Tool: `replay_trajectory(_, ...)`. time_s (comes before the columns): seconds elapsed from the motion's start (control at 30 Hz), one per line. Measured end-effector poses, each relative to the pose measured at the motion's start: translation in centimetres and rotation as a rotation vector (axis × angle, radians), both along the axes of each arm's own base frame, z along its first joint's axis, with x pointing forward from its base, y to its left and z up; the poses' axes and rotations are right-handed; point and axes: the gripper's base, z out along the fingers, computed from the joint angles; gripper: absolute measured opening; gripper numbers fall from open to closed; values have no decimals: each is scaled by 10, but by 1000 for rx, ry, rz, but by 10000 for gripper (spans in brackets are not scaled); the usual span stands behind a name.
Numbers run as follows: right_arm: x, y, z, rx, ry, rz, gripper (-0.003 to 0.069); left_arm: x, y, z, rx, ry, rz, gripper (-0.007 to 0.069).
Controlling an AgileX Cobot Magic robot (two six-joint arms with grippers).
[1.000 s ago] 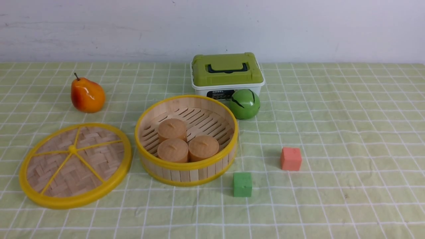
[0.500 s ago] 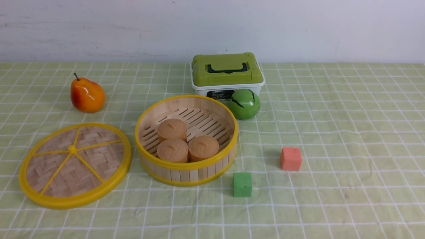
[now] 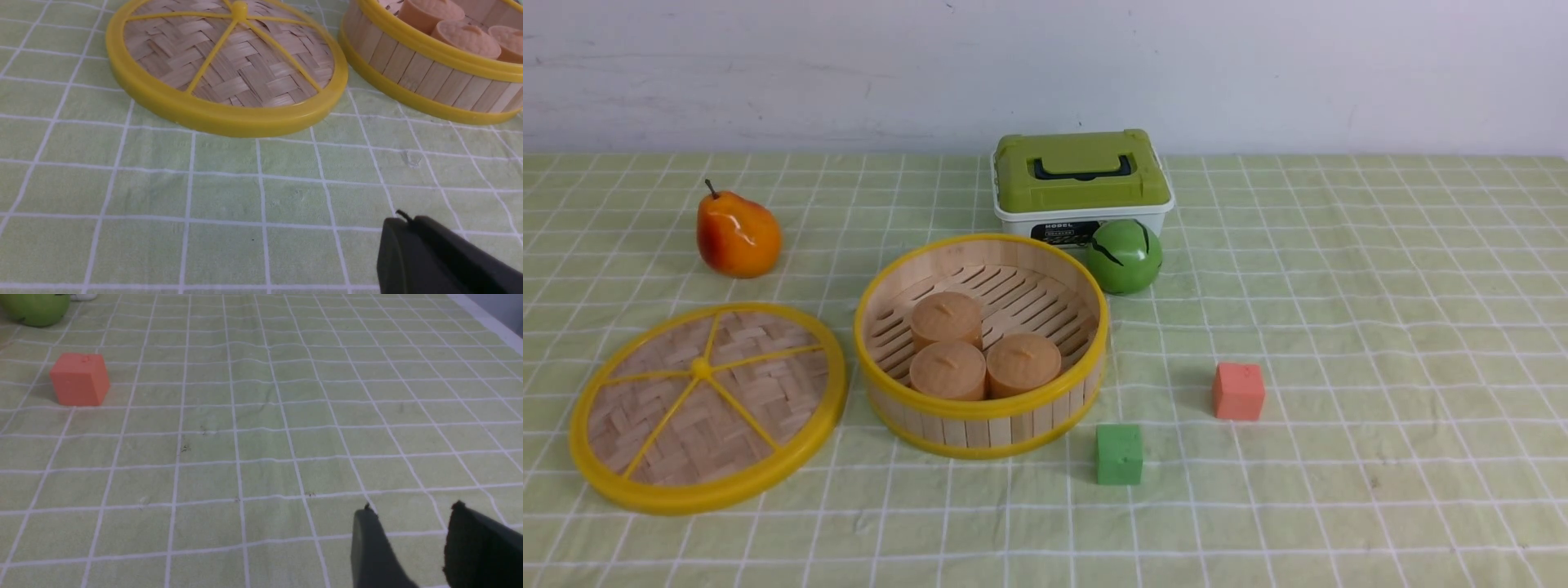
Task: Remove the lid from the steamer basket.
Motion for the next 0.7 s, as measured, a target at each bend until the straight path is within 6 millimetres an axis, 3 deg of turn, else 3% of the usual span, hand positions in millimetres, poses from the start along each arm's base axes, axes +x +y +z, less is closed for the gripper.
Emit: replay_trajectory(0.7, 0, 0, 0, 0, 0, 0, 241, 0, 0, 0, 0, 0, 0, 11)
